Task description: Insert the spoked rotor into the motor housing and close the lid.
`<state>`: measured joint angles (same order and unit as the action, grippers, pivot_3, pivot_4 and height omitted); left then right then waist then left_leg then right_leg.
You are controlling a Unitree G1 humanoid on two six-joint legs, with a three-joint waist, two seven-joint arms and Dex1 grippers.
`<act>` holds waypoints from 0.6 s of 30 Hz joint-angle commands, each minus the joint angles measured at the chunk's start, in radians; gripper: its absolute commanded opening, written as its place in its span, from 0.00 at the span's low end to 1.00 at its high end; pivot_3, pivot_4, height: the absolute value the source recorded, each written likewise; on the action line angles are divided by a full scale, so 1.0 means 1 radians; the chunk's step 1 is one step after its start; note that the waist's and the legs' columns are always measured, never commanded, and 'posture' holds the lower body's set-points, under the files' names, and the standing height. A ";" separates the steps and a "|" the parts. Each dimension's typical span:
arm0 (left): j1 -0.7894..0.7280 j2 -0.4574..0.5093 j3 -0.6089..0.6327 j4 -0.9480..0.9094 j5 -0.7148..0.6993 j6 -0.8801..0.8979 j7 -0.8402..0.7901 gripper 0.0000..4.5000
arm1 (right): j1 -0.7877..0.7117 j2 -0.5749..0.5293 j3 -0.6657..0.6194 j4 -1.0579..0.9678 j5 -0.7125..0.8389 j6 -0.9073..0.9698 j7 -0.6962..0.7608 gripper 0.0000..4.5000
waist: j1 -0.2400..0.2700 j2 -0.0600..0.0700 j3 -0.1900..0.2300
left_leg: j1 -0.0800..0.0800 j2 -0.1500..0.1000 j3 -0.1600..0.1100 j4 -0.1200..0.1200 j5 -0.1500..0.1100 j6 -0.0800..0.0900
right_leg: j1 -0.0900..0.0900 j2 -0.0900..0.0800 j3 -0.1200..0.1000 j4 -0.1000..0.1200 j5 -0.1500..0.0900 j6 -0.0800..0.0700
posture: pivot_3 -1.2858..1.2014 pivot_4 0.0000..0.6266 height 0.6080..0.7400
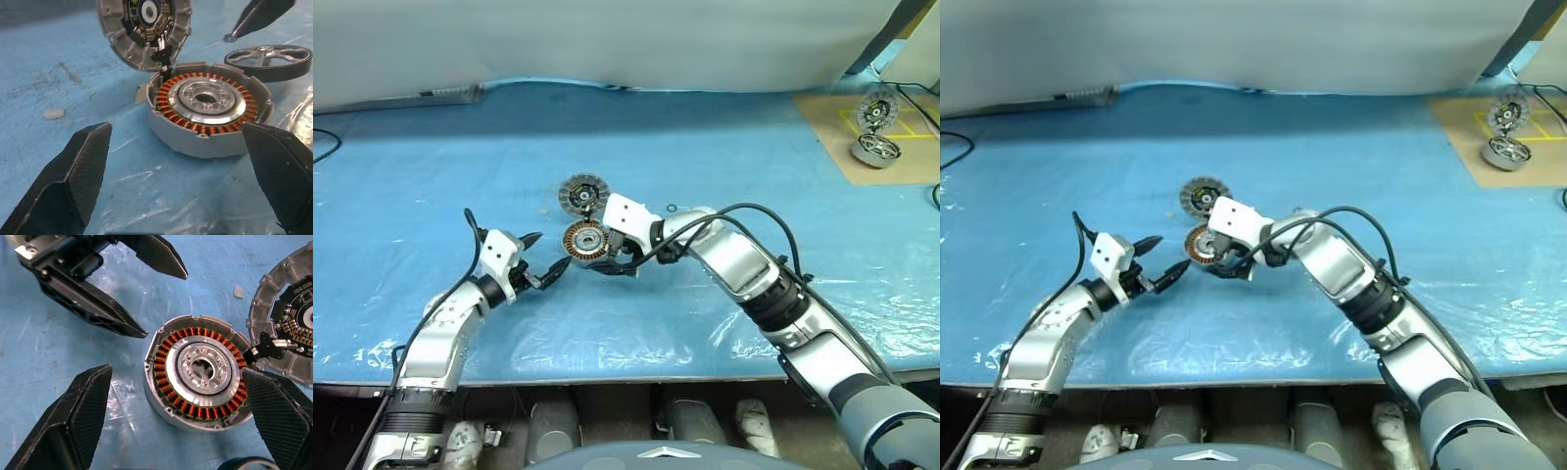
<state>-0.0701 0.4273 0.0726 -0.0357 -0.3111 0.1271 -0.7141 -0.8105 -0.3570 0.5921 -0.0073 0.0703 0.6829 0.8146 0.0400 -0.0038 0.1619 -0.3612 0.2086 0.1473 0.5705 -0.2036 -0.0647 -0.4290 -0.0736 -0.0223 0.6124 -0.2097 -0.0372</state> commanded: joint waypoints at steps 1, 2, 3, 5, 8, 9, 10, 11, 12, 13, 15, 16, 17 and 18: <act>0.028 0.009 0.005 -0.057 -0.006 -0.026 -0.013 1.00 | -0.037 0.030 0.025 0.061 -0.052 -0.079 0.019 0.99 | 0.001 0.000 0.000 | 0.000 0.000 0.000 0.000 0.000 0.000 | 0.000 0.000 0.000 0.000 0.000 0.000 | 0.52 0.24 1.00; 0.035 0.010 0.001 -0.061 -0.002 -0.032 -0.015 1.00 | -0.043 0.040 0.028 0.082 -0.064 -0.093 0.022 0.99 | 0.001 0.000 0.000 | 0.000 0.000 0.000 0.000 0.000 0.000 | 0.000 0.000 0.000 0.000 0.000 0.000 | 0.52 0.24 1.00; 0.040 0.009 -0.002 -0.063 0.000 -0.037 -0.016 1.00 | -0.050 0.051 0.032 0.105 -0.076 -0.110 0.025 0.99 | 0.001 0.000 0.000 | 0.000 0.000 0.000 0.001 0.000 0.000 | 0.000 0.000 0.000 0.000 0.000 0.000 | 0.52 0.24 1.00; 0.048 0.007 -0.005 -0.058 0.005 -0.049 -0.018 1.00 | -0.061 0.072 0.031 0.145 -0.095 -0.135 0.031 0.99 | 0.001 0.000 0.000 | 0.000 0.000 0.000 0.001 0.000 0.000 | 0.000 0.000 0.000 0.000 0.000 0.000 | 0.52 0.24 1.00; 0.055 0.002 -0.007 -0.044 0.014 -0.074 -0.019 1.00 | -0.073 0.098 0.027 0.188 -0.112 -0.158 0.042 0.99 | 0.001 0.000 0.000 | 0.000 0.001 0.000 0.001 0.000 0.000 | 0.000 0.000 0.000 0.002 0.000 0.000 | 0.52 0.24 1.00; 0.058 -0.001 -0.007 -0.037 0.017 -0.086 -0.018 1.00 | -0.075 0.106 0.027 0.200 -0.118 -0.166 0.047 0.99 | 0.001 0.000 0.000 | 0.000 0.001 0.000 0.002 0.000 0.000 | 0.000 0.000 0.000 0.002 0.000 0.000 | 0.52 0.24 1.00; 0.062 -0.005 -0.007 -0.031 0.018 -0.094 -0.016 1.00 | -0.076 0.113 0.028 0.211 -0.123 -0.177 0.053 0.99 | 0.001 0.000 0.000 | 0.000 0.001 0.000 0.002 0.000 0.000 | 0.000 0.000 0.000 0.002 0.000 0.000 | 0.52 0.24 1.00; 0.067 -0.009 -0.006 -0.025 0.020 -0.103 -0.014 1.00 | -0.077 0.119 0.029 0.222 -0.127 -0.187 0.061 0.99 | 0.001 0.000 0.000 | 0.000 0.001 0.000 0.002 0.000 0.000 | 0.000 0.000 0.000 0.002 0.000 0.000 | 0.52 0.24 1.00; 0.073 -0.013 -0.003 -0.018 0.020 -0.112 -0.011 1.00 | -0.076 0.126 0.031 0.232 -0.132 -0.196 0.066 0.99 | 0.001 0.000 0.000 | 0.000 0.001 0.000 0.002 0.000 0.000 | 0.000 0.000 0.000 0.002 0.000 0.000 | 0.52 0.24 1.00; 0.078 -0.016 -0.001 -0.012 0.020 -0.118 -0.008 1.00 | -0.076 0.131 0.032 0.241 -0.138 -0.204 0.071 0.99 | 0.001 0.000 0.000 | 0.000 0.001 0.000 0.002 0.000 0.000 | 0.000 0.000 0.000 0.002 0.000 -0.001 | 0.52 0.24 1.00; 0.085 -0.021 0.003 -0.003 0.021 -0.129 -0.006 1.00 | -0.076 0.138 0.035 0.256 -0.148 -0.214 0.081 0.99 | 0.001 0.000 0.000 | 0.000 0.001 0.000 0.002 0.000 0.000 | 0.000 0.000 0.000 0.002 0.000 -0.001 | 0.52 0.24 1.00; 0.089 -0.021 0.004 0.001 0.023 -0.134 -0.006 1.00 | -0.075 0.140 0.034 0.263 -0.152 -0.218 0.086 0.99 | 0.001 0.000 0.000 | 0.000 0.001 0.000 0.002 0.000 0.000 | 0.000 0.000 0.000 0.002 0.000 -0.001 | 0.52 0.24 1.00; 0.094 -0.022 0.004 0.004 0.024 -0.140 -0.006 1.00 | -0.074 0.141 0.036 0.269 -0.159 -0.220 0.092 0.99 | 0.001 0.000 0.000 | 0.000 0.001 0.000 0.002 0.000 0.000 | 0.000 0.000 0.000 0.003 0.000 -0.001 | 0.52 0.24 1.00; 0.099 -0.022 0.004 0.007 0.025 -0.145 -0.005 1.00 | -0.072 0.141 0.037 0.275 -0.165 -0.222 0.097 0.99 | 0.001 0.000 0.000 | 0.000 0.001 0.000 0.002 0.000 0.000 | -0.001 0.000 0.000 0.003 0.000 -0.001 | 0.52 0.24 1.00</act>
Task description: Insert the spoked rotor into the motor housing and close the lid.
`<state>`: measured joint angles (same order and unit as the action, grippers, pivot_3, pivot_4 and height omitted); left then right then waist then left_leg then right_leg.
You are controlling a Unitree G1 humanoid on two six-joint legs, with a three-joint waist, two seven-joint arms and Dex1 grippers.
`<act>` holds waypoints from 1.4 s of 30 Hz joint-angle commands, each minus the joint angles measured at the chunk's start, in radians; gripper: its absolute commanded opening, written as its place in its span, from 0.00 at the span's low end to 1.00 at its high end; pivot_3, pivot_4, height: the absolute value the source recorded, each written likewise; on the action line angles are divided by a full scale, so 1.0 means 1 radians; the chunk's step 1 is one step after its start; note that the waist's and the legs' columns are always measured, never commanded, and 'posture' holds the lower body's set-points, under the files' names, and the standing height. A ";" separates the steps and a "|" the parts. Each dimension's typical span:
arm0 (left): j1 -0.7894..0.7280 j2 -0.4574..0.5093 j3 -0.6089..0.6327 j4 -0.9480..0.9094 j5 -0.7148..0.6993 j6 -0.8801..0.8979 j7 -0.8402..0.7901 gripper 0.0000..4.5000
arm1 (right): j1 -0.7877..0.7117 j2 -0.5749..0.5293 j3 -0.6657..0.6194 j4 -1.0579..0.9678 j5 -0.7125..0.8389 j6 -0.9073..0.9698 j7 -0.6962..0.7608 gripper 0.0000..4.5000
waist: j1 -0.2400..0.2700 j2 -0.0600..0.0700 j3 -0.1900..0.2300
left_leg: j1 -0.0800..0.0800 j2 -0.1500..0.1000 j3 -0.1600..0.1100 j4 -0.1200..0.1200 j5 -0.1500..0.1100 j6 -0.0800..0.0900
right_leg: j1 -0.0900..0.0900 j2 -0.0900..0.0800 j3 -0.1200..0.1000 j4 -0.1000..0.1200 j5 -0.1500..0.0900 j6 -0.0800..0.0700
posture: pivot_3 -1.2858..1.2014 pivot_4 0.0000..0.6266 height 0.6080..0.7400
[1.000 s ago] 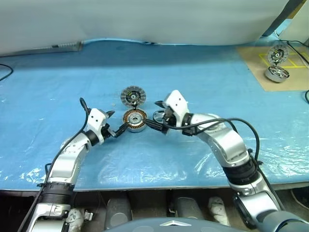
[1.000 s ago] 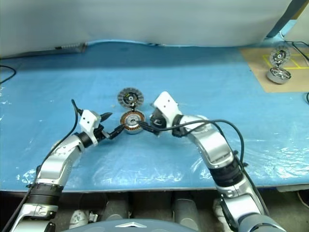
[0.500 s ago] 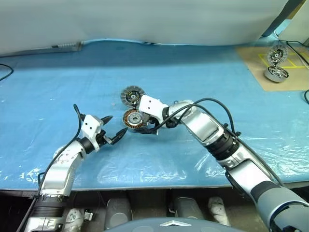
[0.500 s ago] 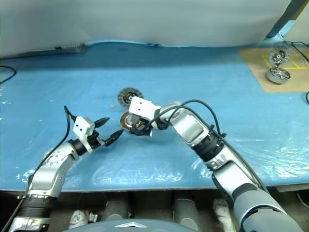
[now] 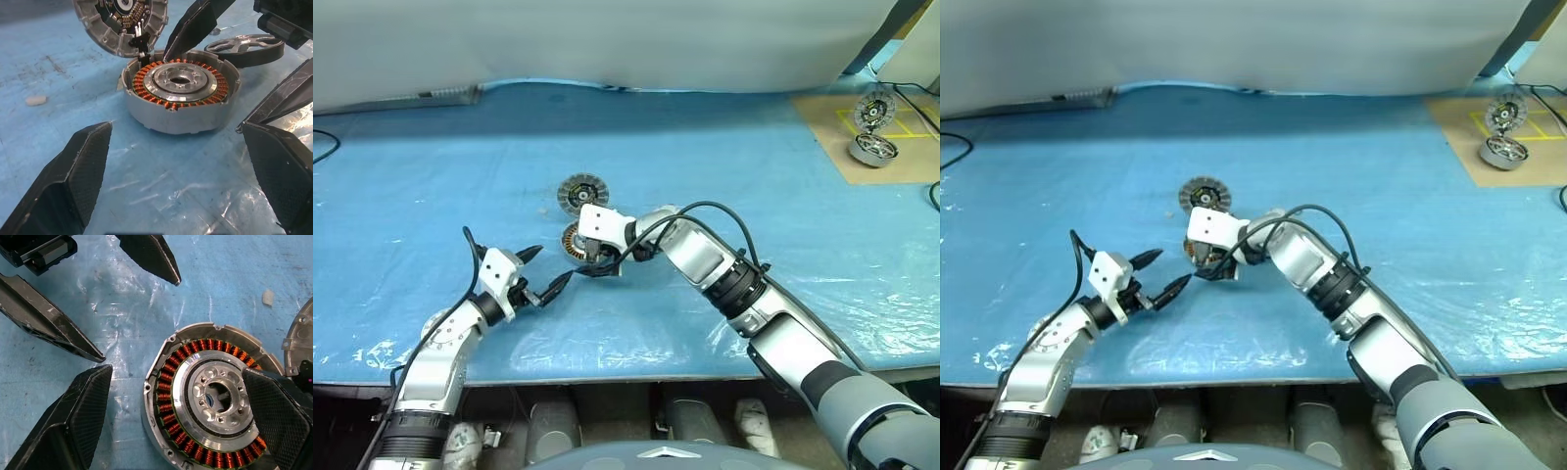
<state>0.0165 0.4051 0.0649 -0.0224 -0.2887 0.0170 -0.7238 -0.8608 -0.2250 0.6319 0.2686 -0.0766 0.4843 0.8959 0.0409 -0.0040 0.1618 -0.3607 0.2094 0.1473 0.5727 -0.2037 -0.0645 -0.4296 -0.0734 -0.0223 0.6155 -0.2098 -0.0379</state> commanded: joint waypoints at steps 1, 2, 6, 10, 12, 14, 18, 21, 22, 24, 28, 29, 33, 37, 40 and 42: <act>0.017 -0.001 0.012 -0.004 0.004 -0.039 0.005 1.00 | -0.018 0.008 0.000 0.003 -0.025 -0.024 0.023 0.99 | 0.000 0.000 0.000 | 0.000 0.000 0.000 0.000 0.000 0.000 | 0.000 0.000 0.000 0.000 0.000 0.000 | 0.52 0.24 1.00; 0.020 -0.001 0.011 -0.003 0.004 -0.043 0.006 1.00 | -0.014 0.005 0.004 0.006 -0.032 -0.025 0.030 0.99 | 0.000 0.000 0.000 | 0.000 0.000 0.000 0.000 0.000 0.000 | 0.000 0.000 0.000 0.000 0.000 0.000 | 0.52 0.24 1.00; 0.025 -0.004 0.007 0.007 0.007 -0.056 0.011 1.00 | 0.000 -0.006 0.016 0.018 -0.065 -0.024 0.046 0.99 | 0.000 0.000 0.000 | 0.000 0.000 0.000 0.000 0.000 0.000 | 0.000 0.000 0.000 0.000 0.000 0.000 | 0.52 0.24 1.00; 0.014 -0.009 0.000 0.027 0.018 -0.069 0.014 1.00 | 0.003 -0.003 0.007 0.042 -0.093 -0.022 0.034 0.78 | 0.000 0.000 0.000 | 0.001 0.000 0.000 0.000 0.000 0.000 | 0.000 0.000 0.000 0.001 0.000 0.000 | 0.52 0.24 1.00; 0.007 -0.012 -0.002 0.036 0.022 -0.074 0.014 1.00 | 0.003 -0.001 -0.008 0.049 -0.097 -0.017 0.028 0.62 | 0.000 0.000 0.000 | 0.002 0.000 0.000 0.001 0.000 0.000 | 0.000 0.000 0.001 0.001 0.000 0.000 | 0.52 0.24 1.00; 0.001 -0.013 -0.003 0.039 0.024 -0.075 0.014 1.00 | 0.005 -0.002 -0.016 0.049 -0.100 -0.015 0.027 0.47 | 0.000 0.000 0.000 | 0.002 0.000 0.001 0.001 0.000 0.000 | 0.000 0.000 0.001 0.002 0.000 0.000 | 0.52 0.24 1.00; -0.011 -0.014 -0.006 0.039 0.027 -0.070 0.015 1.00 | 0.025 -0.027 -0.019 0.015 -0.105 -0.006 0.039 0.40 | 0.003 0.000 0.000 | 0.003 0.000 0.001 0.002 0.000 0.000 | 0.001 0.000 0.001 0.004 0.000 -0.001 | 0.52 0.24 1.00; -0.015 -0.013 -0.007 0.032 0.027 -0.064 0.016 1.00 | 0.037 -0.045 -0.023 -0.021 -0.102 0.015 0.052 0.39 | 0.003 0.000 0.000 | 0.004 0.000 0.001 0.003 0.000 0.000 | 0.003 0.000 0.001 0.004 0.000 -0.001 | 0.52 0.24 1.00; -0.015 -0.013 -0.008 0.030 0.027 -0.063 0.016 1.00 | 0.040 -0.051 -0.024 -0.031 -0.101 0.022 0.055 0.39 | 0.003 0.000 0.000 | 0.004 0.000 0.001 0.003 0.000 0.000 | 0.003 -0.001 0.001 0.004 0.000 -0.001 | 0.52 0.24 1.00; -0.015 -0.013 -0.009 0.026 0.027 -0.059 0.018 1.00 | 0.048 -0.063 -0.025 -0.053 -0.099 0.036 0.060 0.39 | 0.004 -0.001 0.000 | 0.004 0.000 0.001 0.003 0.000 0.000 | 0.003 0.000 0.001 0.004 0.000 -0.001 | 0.52 0.24 1.00; -0.014 -0.013 -0.011 0.018 0.025 -0.051 0.020 1.00 | 0.066 -0.087 -0.030 -0.114 -0.094 0.076 0.073 0.39 | 0.004 -0.001 0.000 | 0.004 0.000 0.001 0.003 0.000 0.000 | 0.003 0.000 0.001 0.004 0.000 -0.001 | 0.52 0.24 1.00; -0.014 -0.014 -0.012 0.016 0.025 -0.049 0.022 1.00 | 0.073 -0.092 -0.030 -0.132 -0.093 0.088 0.077 0.39 | 0.004 -0.001 0.000 | 0.004 0.000 0.001 0.003 0.000 0.000 | 0.003 0.000 0.001 0.004 0.000 -0.001 | 0.52 0.24 1.00; -0.014 -0.015 -0.015 0.011 0.025 -0.044 0.026 1.00 | 0.089 -0.102 -0.031 -0.177 -0.088 0.120 0.080 0.39 | 0.003 -0.001 0.000 | 0.004 0.000 0.001 0.003 0.000 0.000 | 0.003 0.000 0.001 0.004 0.000 -0.001 | 0.52 0.24 1.00; -0.016 -0.018 -0.023 0.012 0.026 -0.043 0.027 1.00 | 0.109 -0.108 -0.031 -0.225 -0.085 0.156 0.077 0.39 | 0.003 -0.001 0.000 | 0.004 0.000 0.001 0.003 0.000 0.000 | 0.003 0.000 0.001 0.003 0.000 -0.001 | 0.52 0.24 1.00; -0.019 -0.017 -0.026 0.018 0.025 -0.045 0.024 1.00 | 0.119 -0.111 -0.030 -0.249 -0.085 0.174 0.073 0.39 | 0.003 -0.001 0.000 | 0.004 0.000 0.001 0.002 0.000 0.000 | 0.003 0.000 0.001 0.003 0.000 -0.001 | 0.52 0.24 1.00; -0.022 -0.015 -0.027 0.027 0.025 -0.050 0.021 1.00 | 0.121 -0.108 -0.031 -0.257 -0.086 0.180 0.064 0.39 | 0.003 -0.001 0.000 | 0.004 0.000 0.001 0.002 0.000 0.000 | 0.003 0.000 0.001 0.003 0.000 -0.001 | 0.52 0.24 1.00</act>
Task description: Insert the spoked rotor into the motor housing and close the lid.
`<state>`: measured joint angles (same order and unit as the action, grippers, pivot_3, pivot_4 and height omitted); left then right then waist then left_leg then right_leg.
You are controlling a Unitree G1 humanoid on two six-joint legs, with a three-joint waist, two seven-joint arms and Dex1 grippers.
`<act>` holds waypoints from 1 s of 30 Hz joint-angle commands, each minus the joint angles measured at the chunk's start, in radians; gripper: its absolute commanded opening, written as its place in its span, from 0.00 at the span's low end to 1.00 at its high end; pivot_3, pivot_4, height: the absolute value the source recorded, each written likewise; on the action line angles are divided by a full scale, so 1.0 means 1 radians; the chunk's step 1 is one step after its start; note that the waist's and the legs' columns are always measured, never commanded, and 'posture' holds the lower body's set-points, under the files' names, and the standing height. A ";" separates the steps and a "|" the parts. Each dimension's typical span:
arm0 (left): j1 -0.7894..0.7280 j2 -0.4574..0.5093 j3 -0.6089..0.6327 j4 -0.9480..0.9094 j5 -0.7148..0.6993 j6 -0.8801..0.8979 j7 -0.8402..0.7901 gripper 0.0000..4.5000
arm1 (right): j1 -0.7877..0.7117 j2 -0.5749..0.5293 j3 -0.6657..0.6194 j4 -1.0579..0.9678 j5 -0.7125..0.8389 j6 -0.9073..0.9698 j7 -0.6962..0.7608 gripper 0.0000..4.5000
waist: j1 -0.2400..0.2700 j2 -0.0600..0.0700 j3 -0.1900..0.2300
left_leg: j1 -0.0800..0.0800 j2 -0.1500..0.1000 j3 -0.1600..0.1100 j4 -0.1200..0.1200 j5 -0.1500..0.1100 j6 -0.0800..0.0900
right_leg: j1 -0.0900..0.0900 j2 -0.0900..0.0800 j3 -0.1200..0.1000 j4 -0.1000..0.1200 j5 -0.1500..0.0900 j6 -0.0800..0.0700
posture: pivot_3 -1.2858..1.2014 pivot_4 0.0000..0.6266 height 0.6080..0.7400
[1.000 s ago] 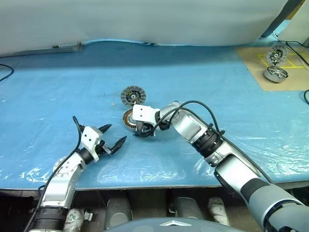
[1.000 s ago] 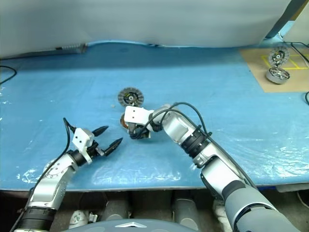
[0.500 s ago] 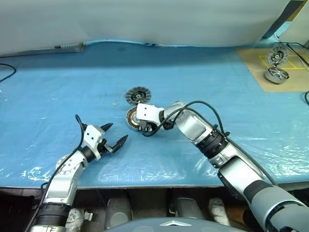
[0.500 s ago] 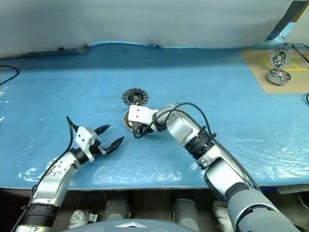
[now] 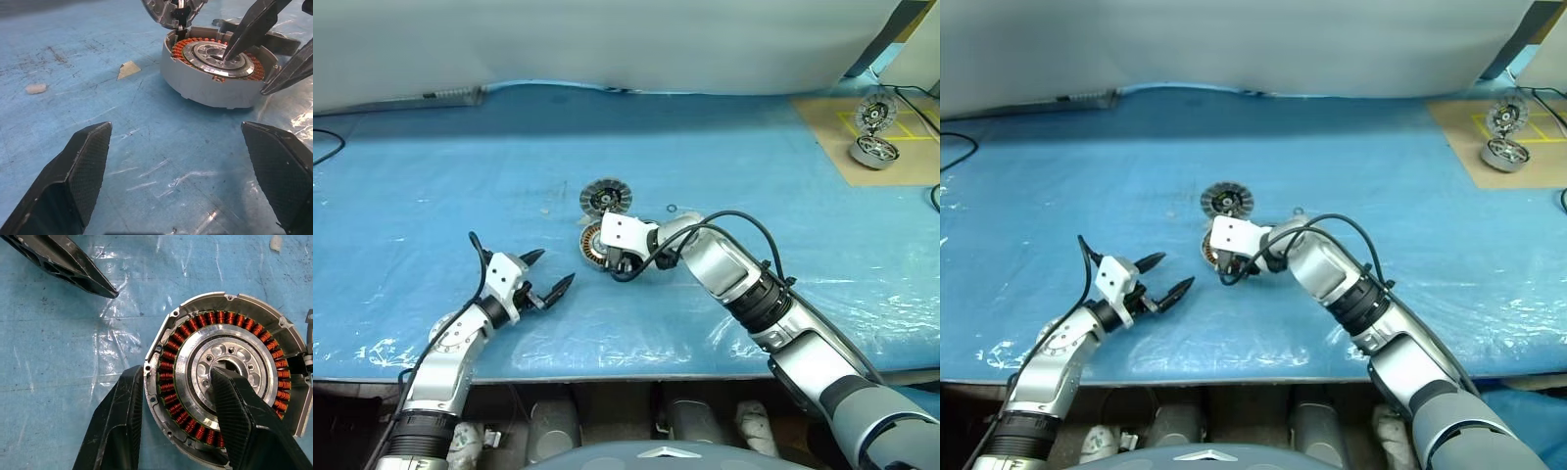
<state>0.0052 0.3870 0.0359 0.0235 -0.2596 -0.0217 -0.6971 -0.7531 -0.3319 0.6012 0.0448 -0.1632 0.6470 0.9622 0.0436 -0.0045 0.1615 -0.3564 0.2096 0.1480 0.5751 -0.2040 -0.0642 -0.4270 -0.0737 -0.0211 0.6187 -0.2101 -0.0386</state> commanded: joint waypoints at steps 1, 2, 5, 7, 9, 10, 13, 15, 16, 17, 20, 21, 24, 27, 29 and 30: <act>-0.011 0.003 0.002 -0.015 -0.004 -0.013 -0.007 1.00 | 0.013 0.003 -0.002 -0.036 -0.001 0.019 -0.010 0.39 | 0.000 0.000 0.000 | 0.000 0.000 0.000 0.000 0.000 0.000 | 0.000 0.000 0.000 0.000 0.000 0.000 | 0.52 0.24 1.00; -0.012 0.004 0.002 -0.012 -0.004 -0.015 -0.008 1.00 | 0.012 0.006 -0.003 -0.037 -0.002 0.021 -0.015 0.39 | 0.000 0.000 0.000 | 0.000 0.000 0.000 0.000 0.000 0.000 | 0.000 0.000 0.000 0.000 0.000 0.000 | 0.52 0.24 1.00; -0.012 0.005 0.002 -0.010 -0.003 -0.015 -0.010 1.00 | 0.006 0.015 -0.017 -0.038 0.010 0.034 -0.022 0.39 | -0.001 0.000 0.000 | 0.000 0.000 0.000 0.000 0.000 0.000 | 0.000 0.000 0.000 0.000 0.000 0.000 | 0.52 0.24 1.00; -0.012 0.005 0.002 -0.010 -0.003 -0.015 -0.011 1.00 | 0.004 0.012 -0.024 -0.044 0.015 0.046 -0.022 0.47 | -0.001 0.000 0.000 | 0.000 0.000 0.000 0.000 0.000 0.000 | 0.000 0.000 0.000 0.000 0.000 0.000 | 0.52 0.24 1.00; -0.012 0.004 0.001 -0.010 -0.002 -0.015 -0.012 1.00 | 0.004 0.007 -0.032 -0.062 0.018 0.063 -0.027 0.61 | -0.001 0.000 0.000 | 0.000 0.000 0.000 0.000 0.000 0.000 | 0.000 0.000 0.000 0.000 0.000 0.000 | 0.52 0.24 1.00; -0.012 0.004 0.001 -0.011 -0.002 -0.014 -0.012 1.00 | 0.005 0.005 -0.037 -0.075 0.022 0.073 -0.029 0.69 | -0.001 0.000 0.000 | 0.000 0.000 0.000 0.000 0.000 0.000 | 0.000 0.000 0.000 0.000 0.000 0.000 | 0.52 0.24 1.00; -0.013 0.002 -0.002 -0.014 0.000 -0.011 -0.011 1.00 | 0.008 0.005 -0.059 -0.119 0.035 0.114 -0.039 0.90 | 0.000 0.000 0.000 | 0.000 0.000 0.000 0.000 0.000 0.000 | 0.000 0.000 0.000 0.000 0.000 0.000 | 0.52 0.24 1.00; -0.015 0.000 -0.005 -0.020 0.000 -0.005 -0.008 1.00 | 0.010 0.000 -0.070 -0.149 0.044 0.136 -0.036 0.98 | 0.000 0.000 0.000 | 0.000 0.000 0.000 0.000 0.000 0.000 | 0.000 0.000 0.000 0.000 0.000 0.000 | 0.52 0.24 1.00; -0.016 0.000 -0.006 -0.026 0.000 0.001 -0.006 1.00 | 0.012 -0.001 -0.083 -0.175 0.057 0.155 -0.032 0.98 | 0.000 0.000 0.000 | 0.000 0.000 0.000 0.000 0.000 0.000 | 0.000 0.000 0.000 0.000 0.000 0.000 | 0.52 0.24 1.00; -0.017 0.001 -0.007 -0.033 -0.002 0.007 -0.004 1.00 | 0.016 -0.002 -0.099 -0.207 0.076 0.176 -0.027 0.98 | 0.000 0.000 0.000 | 0.000 0.000 0.000 0.000 0.000 0.000 | 0.000 0.000 0.000 0.000 0.000 0.000 | 0.52 0.24 1.00; -0.016 0.004 -0.009 -0.057 -0.003 0.025 -0.001 1.00 | 0.030 0.005 -0.169 -0.307 0.147 0.246 -0.029 0.98 | 0.000 0.000 0.000 | 0.000 0.000 0.000 -0.001 0.000 0.000 | 0.000 0.000 0.000 0.000 0.000 0.000 | 0.52 0.24 1.00; -0.017 0.006 -0.008 -0.066 -0.005 0.033 0.001 1.00 | 0.039 0.008 -0.202 -0.332 0.171 0.261 -0.037 0.98 | 0.000 0.000 0.000 | 0.000 0.000 0.000 -0.001 0.000 0.000 | 0.000 0.000 0.000 0.000 0.000 0.000 | 0.52 0.24 1.00; -0.015 0.011 -0.003 -0.088 -0.009 0.052 0.002 1.00 | 0.083 0.007 -0.328 -0.386 0.245 0.277 -0.068 0.98 | 0.002 0.000 0.000 | 0.000 0.000 0.000 -0.001 0.000 0.000 | 0.000 0.000 0.000 -0.001 0.000 0.000 | 0.52 0.24 1.00; -0.015 0.017 0.000 -0.092 -0.008 0.054 0.000 1.00 | 0.107 0.010 -0.453 -0.368 0.283 0.300 -0.139 0.98 | 0.003 0.000 0.000 | 0.000 0.000 0.000 -0.001 0.000 0.000 | 0.000 0.000 0.001 -0.001 0.000 0.000 | 0.52 0.24 1.00; -0.018 0.021 0.004 -0.077 -0.005 0.044 -0.005 1.00 | 0.105 0.003 -0.524 -0.306 0.277 0.305 -0.211 0.98 | 0.002 0.000 0.000 | 0.001 -0.001 0.000 -0.001 0.000 0.000 | 0.000 0.000 0.001 -0.001 0.000 0.000 | 0.52 0.24 1.00; -0.020 0.022 0.006 -0.065 -0.005 0.037 -0.009 1.00 | 0.102 -0.007 -0.541 -0.264 0.261 0.288 -0.249 0.98 | 0.002 0.000 0.000 | 0.001 -0.001 0.000 -0.001 0.000 0.000 | 0.000 0.000 0.001 -0.001 0.000 0.000 | 0.52 0.24 1.00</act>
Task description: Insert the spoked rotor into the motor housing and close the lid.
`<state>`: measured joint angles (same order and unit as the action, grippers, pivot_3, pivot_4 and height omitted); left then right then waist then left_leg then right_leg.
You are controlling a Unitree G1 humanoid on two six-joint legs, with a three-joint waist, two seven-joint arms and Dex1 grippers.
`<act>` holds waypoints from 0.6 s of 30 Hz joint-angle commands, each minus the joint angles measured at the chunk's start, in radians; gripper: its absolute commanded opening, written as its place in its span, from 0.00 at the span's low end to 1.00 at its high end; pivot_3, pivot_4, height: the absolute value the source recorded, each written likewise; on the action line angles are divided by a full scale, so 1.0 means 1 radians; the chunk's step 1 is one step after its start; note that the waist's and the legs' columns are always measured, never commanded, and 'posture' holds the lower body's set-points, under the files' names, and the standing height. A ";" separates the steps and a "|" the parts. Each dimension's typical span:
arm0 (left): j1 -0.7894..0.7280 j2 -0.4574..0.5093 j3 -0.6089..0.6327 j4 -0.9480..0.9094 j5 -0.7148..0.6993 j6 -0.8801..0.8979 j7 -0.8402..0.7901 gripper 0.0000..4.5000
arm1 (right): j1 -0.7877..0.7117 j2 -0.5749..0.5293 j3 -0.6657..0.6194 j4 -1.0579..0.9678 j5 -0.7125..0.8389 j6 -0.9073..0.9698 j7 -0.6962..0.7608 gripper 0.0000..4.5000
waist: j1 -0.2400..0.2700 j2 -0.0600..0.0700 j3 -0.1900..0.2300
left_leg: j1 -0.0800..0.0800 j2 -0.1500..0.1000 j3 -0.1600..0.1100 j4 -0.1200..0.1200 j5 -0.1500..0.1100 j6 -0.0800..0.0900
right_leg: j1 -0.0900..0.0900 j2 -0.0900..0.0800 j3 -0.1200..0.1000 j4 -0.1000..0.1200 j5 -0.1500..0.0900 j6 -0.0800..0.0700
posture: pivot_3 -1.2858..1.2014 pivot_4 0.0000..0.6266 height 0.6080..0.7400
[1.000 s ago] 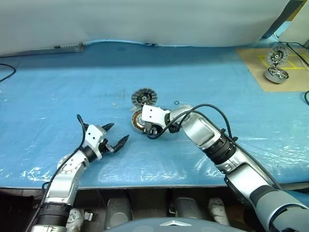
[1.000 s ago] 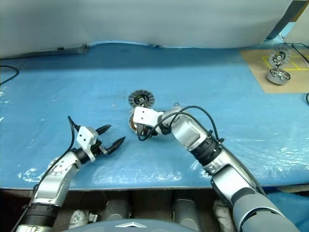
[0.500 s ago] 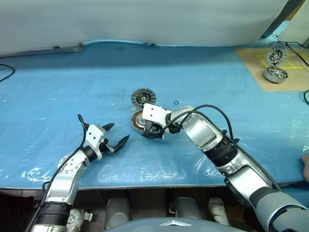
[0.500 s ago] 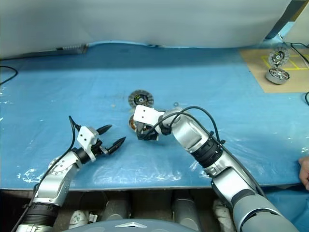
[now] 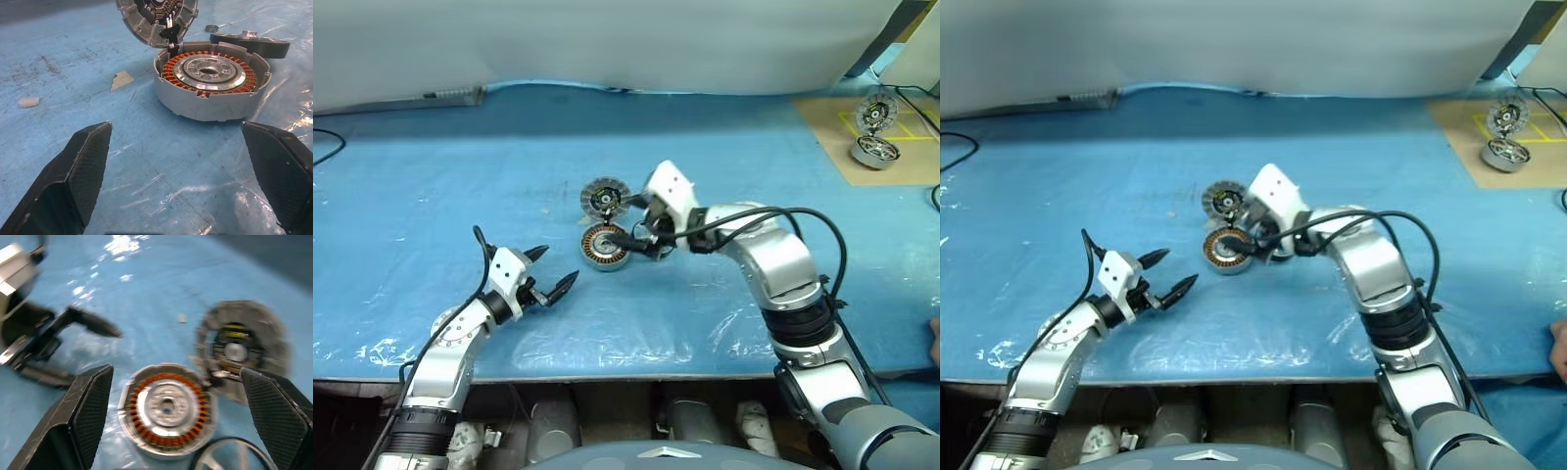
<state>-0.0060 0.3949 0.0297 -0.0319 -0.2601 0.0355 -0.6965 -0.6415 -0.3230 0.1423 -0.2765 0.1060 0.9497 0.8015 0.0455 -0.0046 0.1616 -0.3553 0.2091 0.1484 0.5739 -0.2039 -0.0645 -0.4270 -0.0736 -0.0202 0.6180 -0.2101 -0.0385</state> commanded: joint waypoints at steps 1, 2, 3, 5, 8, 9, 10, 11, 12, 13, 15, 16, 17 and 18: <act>-0.010 0.014 0.013 -0.001 -0.005 -0.025 -0.013 1.00 | -0.013 -0.026 -0.087 0.097 -0.026 -0.039 -0.122 0.98 | 0.000 0.000 0.000 | 0.001 0.000 0.000 0.000 0.000 0.000 | 0.000 0.000 0.000 0.000 0.000 0.000 | 0.52 0.24 1.00; -0.013 0.014 0.013 0.012 -0.005 -0.032 -0.018 1.00 | -0.016 -0.036 -0.081 0.148 -0.053 -0.086 -0.158 0.98 | -0.001 0.000 0.000 | 0.001 0.000 0.000 0.000 0.000 0.000 | 0.000 0.000 0.000 0.000 0.000 0.000 | 0.52 0.24 1.00; -0.015 0.013 0.012 0.025 -0.003 -0.041 -0.023 1.00 | -0.019 -0.045 -0.071 0.195 -0.073 -0.131 -0.184 0.98 | -0.002 0.000 0.000 | 0.001 0.000 0.001 -0.001 0.000 0.000 | 0.000 0.000 0.000 0.000 0.000 0.000 | 0.52 0.24 1.00; -0.019 0.011 0.012 0.057 0.001 -0.063 -0.032 1.00 | -0.032 -0.049 -0.055 0.308 -0.105 -0.221 -0.231 0.98 | -0.006 0.000 0.000 | 0.002 0.000 0.001 -0.002 0.000 0.000 | 0.000 0.000 0.001 0.000 0.000 0.000 | 0.52 0.24 1.00; -0.018 0.006 0.008 0.086 0.004 -0.090 -0.039 1.00 | -0.068 -0.025 -0.054 0.481 -0.122 -0.336 -0.281 0.98 | -0.009 0.000 0.000 | 0.002 0.000 0.002 -0.002 0.000 0.000 | 0.000 0.000 0.001 0.000 0.000 0.000 | 0.52 0.24 1.00; -0.018 0.004 0.006 0.093 0.006 -0.098 -0.040 1.00 | -0.084 -0.016 -0.056 0.539 -0.127 -0.370 -0.299 0.98 | -0.009 0.000 0.000 | 0.002 -0.001 0.002 -0.003 0.000 0.000 | 0.000 0.000 0.001 0.000 0.000 -0.001 | 0.52 0.24 1.00; -0.017 0.002 0.005 0.099 0.007 -0.105 -0.042 1.00 | -0.101 -0.006 -0.058 0.596 -0.131 -0.405 -0.316 0.98 | -0.008 0.000 0.000 | 0.002 -0.001 0.002 -0.003 0.000 0.000 | 0.000 0.000 0.001 0.000 0.000 -0.001 | 0.52 0.24 1.00; -0.017 0.000 0.005 0.105 0.008 -0.111 -0.043 1.00 | -0.122 0.007 -0.063 0.661 -0.132 -0.439 -0.334 0.98 | -0.008 0.000 0.000 | 0.002 -0.001 0.002 -0.003 0.000 0.000 | 0.000 0.000 0.001 -0.001 0.000 -0.001 | 0.52 0.24 1.00; -0.017 -0.001 0.005 0.109 0.008 -0.116 -0.044 1.00 | -0.140 0.019 -0.068 0.716 -0.131 -0.468 -0.349 0.98 | -0.007 0.000 0.000 | 0.002 0.000 0.002 -0.003 0.000 0.000 | 0.000 0.000 0.001 -0.001 0.000 -0.001 | 0.52 0.24 1.00; -0.015 -0.003 0.006 0.113 0.009 -0.121 -0.045 1.00 | -0.157 0.031 -0.074 0.765 -0.128 -0.492 -0.361 0.98 | -0.007 0.000 0.000 | 0.002 0.000 0.002 -0.003 0.000 0.000 | 0.000 0.000 0.001 -0.001 -0.001 -0.001 | 0.52 0.24 1.00; -0.013 -0.004 0.007 0.116 0.009 -0.127 -0.045 1.00 | -0.183 0.048 -0.081 0.842 -0.123 -0.533 -0.378 0.98 | -0.006 0.000 0.000 | 0.002 0.000 0.002 -0.003 0.000 0.000 | -0.001 0.000 0.001 -0.001 -0.001 -0.001 | 0.52 0.24 1.00; -0.010 -0.005 0.007 0.117 0.009 -0.129 -0.044 1.00 | -0.193 0.056 -0.083 0.881 -0.124 -0.553 -0.392 0.98 | -0.005 0.000 0.000 | 0.002 0.000 0.002 -0.003 0.000 0.000 | -0.001 0.000 0.001 -0.001 -0.001 -0.001 | 0.52 0.24 1.00; -0.009 -0.005 0.007 0.116 0.010 -0.130 -0.042 1.00 | -0.201 0.063 -0.085 0.920 -0.126 -0.572 -0.404 0.98 | -0.006 0.000 0.000 | 0.002 0.000 0.002 -0.003 0.000 0.000 | -0.001 0.000 0.001 -0.001 -0.001 -0.001 | 0.52 0.24 1.00; -0.007 -0.006 0.006 0.114 0.010 -0.130 -0.041 1.00 | -0.207 0.068 -0.086 0.953 -0.127 -0.587 -0.414 0.98 | -0.004 0.000 0.000 | 0.001 0.000 0.002 -0.003 0.000 0.000 | -0.001 0.000 0.001 -0.001 -0.001 -0.001 | 0.52 0.24 1.00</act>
<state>-0.0184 0.3872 0.0312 0.0996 -0.2490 -0.0709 -0.7363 -0.8256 -0.2595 0.0809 0.6459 -0.0206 0.4040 0.4078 0.0410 -0.0043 0.1617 -0.3541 0.2088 0.1503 0.5712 -0.2038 -0.0646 -0.4275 -0.0736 -0.0198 0.6173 -0.2108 -0.0398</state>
